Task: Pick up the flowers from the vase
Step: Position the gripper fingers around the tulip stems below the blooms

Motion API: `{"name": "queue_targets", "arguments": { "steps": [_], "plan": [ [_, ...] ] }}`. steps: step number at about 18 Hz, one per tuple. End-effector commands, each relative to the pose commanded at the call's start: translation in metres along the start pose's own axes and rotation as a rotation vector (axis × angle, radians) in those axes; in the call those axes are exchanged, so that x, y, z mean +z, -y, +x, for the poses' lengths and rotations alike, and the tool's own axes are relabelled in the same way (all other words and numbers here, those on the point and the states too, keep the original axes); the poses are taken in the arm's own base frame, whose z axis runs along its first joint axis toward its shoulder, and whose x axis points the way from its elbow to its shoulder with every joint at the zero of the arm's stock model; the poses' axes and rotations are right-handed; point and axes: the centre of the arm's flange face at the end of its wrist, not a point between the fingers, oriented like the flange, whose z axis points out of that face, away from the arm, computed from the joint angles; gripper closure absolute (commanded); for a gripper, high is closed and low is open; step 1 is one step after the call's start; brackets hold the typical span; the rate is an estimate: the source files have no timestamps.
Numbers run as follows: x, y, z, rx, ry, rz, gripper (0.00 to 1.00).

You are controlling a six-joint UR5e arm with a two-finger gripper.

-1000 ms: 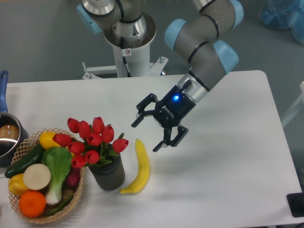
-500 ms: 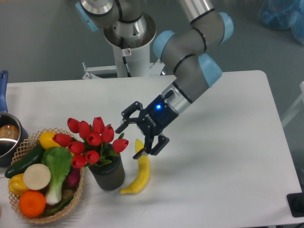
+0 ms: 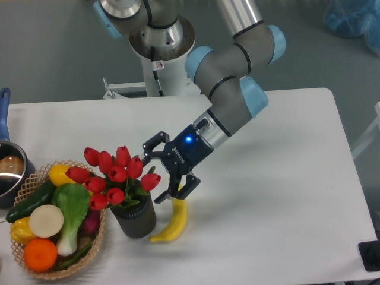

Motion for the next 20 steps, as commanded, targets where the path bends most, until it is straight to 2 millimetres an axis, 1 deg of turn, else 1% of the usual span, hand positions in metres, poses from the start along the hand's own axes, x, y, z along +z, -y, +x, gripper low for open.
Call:
{"name": "queue_targets", "arguments": {
  "steps": [5,10,17,19,20],
  "plan": [
    [0.004,-0.001,0.000,-0.016,-0.008,0.023,0.00],
    [0.018,-0.005,0.002,-0.021,-0.031,0.023,0.00],
    [0.021,-0.006,0.001,-0.032,-0.035,0.052,0.00],
    [0.027,-0.006,0.002,-0.033,-0.045,0.058,0.00],
    [0.026,-0.006,0.002,-0.032,-0.045,0.060,0.00]
  ]
}}
